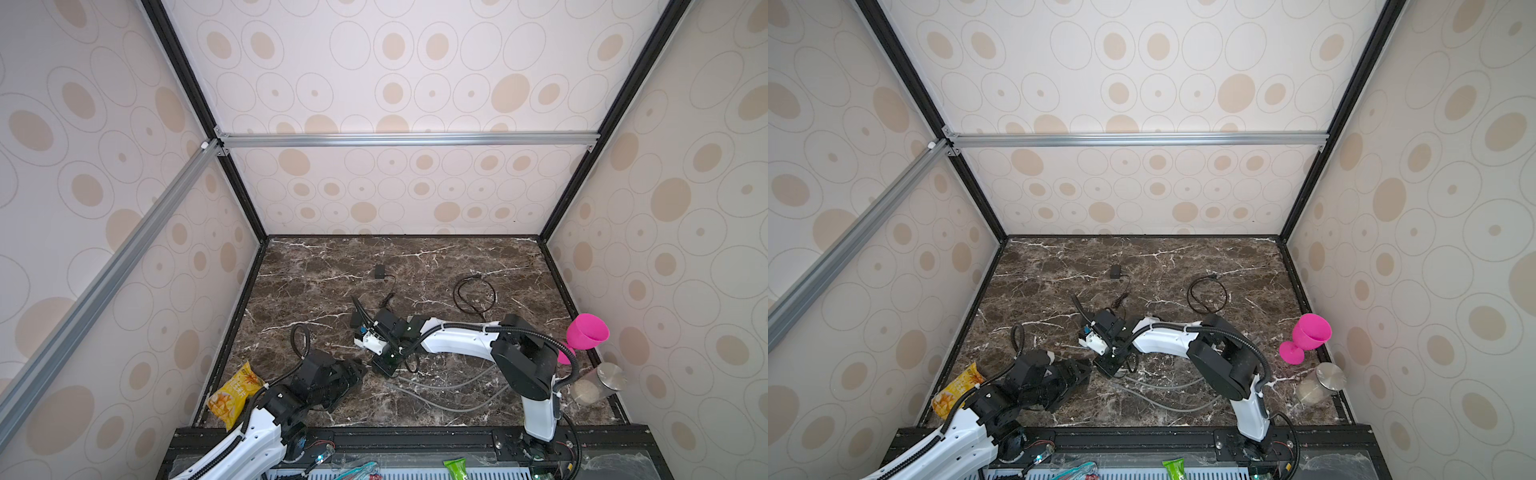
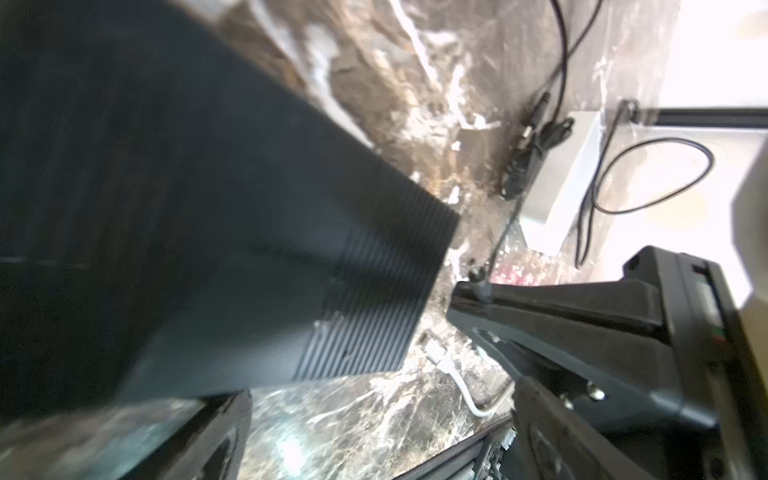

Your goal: Insert the plug into the switch port

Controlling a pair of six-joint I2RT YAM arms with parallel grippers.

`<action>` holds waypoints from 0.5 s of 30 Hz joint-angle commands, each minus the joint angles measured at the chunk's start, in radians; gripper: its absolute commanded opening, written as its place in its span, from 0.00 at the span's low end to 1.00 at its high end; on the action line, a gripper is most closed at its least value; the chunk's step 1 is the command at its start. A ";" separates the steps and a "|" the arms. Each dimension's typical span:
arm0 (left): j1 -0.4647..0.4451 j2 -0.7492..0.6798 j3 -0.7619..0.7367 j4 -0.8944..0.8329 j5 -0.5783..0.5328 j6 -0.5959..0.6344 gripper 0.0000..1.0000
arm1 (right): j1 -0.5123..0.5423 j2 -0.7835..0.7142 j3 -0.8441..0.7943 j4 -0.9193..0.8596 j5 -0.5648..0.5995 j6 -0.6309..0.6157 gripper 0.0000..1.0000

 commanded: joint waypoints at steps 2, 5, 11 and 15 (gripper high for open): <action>0.002 0.075 -0.088 0.002 -0.025 0.005 0.98 | 0.004 0.006 -0.013 -0.003 0.002 0.003 0.00; 0.003 0.129 -0.094 0.048 -0.046 0.020 0.98 | 0.004 0.002 -0.015 -0.001 0.015 0.005 0.00; 0.012 0.258 -0.020 0.064 -0.110 0.088 0.98 | 0.002 -0.031 -0.029 0.008 0.043 0.010 0.00; 0.036 0.325 0.024 0.069 -0.141 0.135 0.98 | -0.005 -0.066 -0.039 -0.002 0.061 0.007 0.00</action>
